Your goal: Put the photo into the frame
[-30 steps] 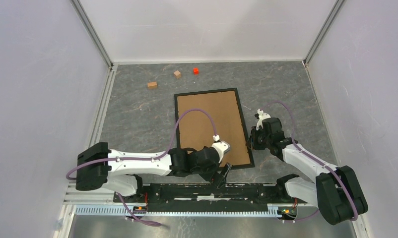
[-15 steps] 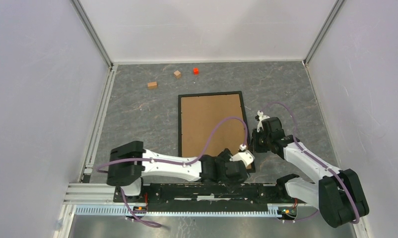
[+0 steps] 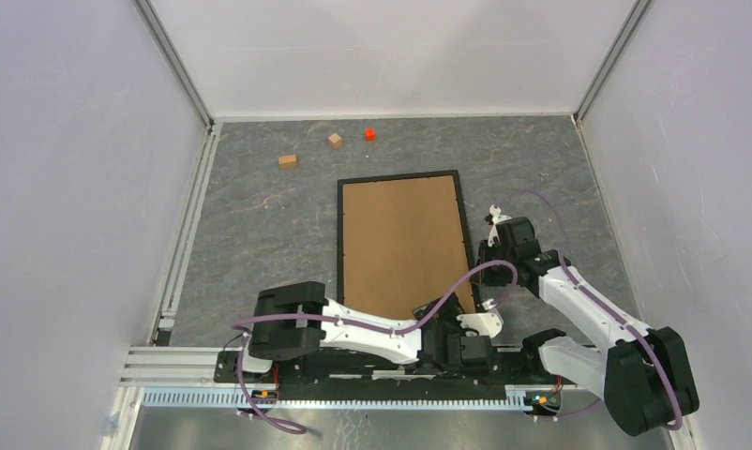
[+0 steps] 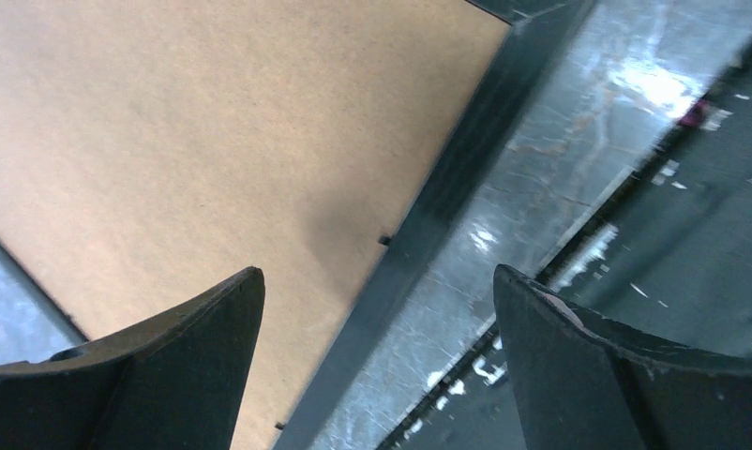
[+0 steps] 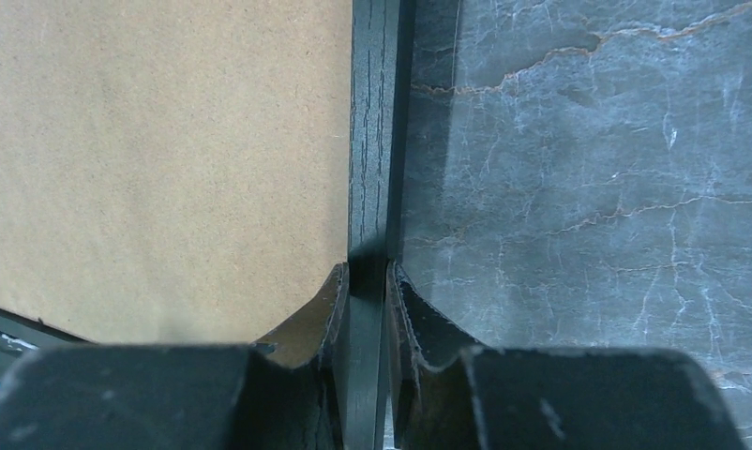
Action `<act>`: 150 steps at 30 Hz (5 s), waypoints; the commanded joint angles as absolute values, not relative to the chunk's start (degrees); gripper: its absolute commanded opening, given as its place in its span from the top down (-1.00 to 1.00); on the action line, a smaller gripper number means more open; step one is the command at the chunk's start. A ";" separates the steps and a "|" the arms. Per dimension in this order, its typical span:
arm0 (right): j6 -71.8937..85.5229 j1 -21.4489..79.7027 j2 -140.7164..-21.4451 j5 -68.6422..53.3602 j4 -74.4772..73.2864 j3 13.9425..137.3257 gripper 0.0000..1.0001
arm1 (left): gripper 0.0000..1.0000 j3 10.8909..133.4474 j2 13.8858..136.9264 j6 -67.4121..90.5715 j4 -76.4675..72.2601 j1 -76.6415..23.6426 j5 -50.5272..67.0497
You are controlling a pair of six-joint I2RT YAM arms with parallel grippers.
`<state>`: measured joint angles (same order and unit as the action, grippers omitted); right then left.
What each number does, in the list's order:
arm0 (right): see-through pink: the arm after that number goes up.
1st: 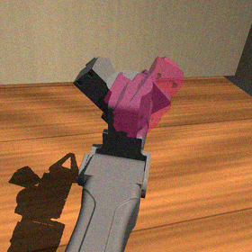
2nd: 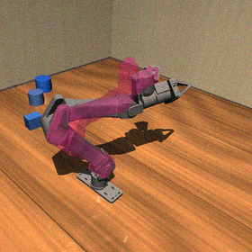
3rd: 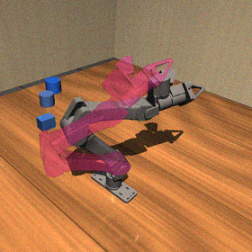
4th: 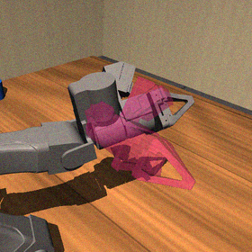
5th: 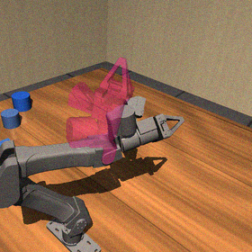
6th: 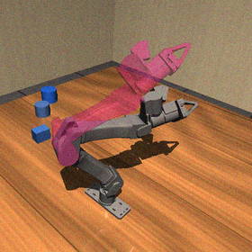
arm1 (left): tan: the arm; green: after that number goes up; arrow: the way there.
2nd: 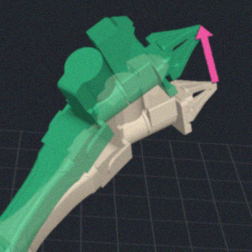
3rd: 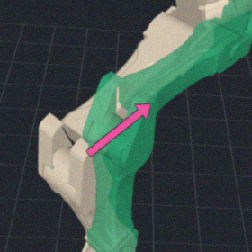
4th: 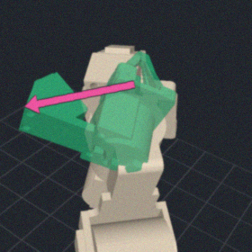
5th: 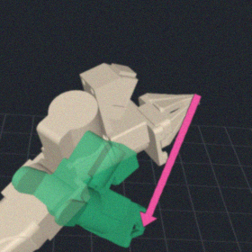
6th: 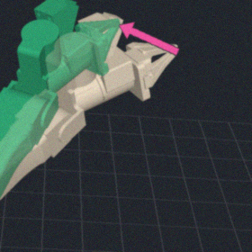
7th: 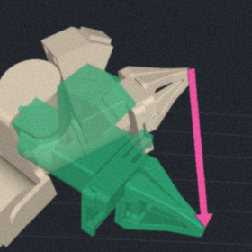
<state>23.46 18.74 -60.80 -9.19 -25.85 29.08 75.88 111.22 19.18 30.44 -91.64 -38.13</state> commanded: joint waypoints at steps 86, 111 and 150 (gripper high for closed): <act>13.24 18.83 -43.54 11.68 -38.77 70.44 -0.08 | 0.95 50.37 66.75 66.43 -24.22 -34.55 15.31; 11.36 18.85 -43.90 9.32 -37.19 63.07 -0.09 | 0.95 46.44 106.52 96.32 -64.94 -23.74 56.01; 5.49 18.89 -40.06 -7.46 -45.85 67.03 -0.57 | -1.00 62.80 51.93 28.34 43.69 -6.21 9.21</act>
<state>8.58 18.74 -42.04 -2.63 -43.35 61.28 54.15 62.76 31.64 43.77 3.66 8.82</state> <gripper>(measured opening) 0.736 0.994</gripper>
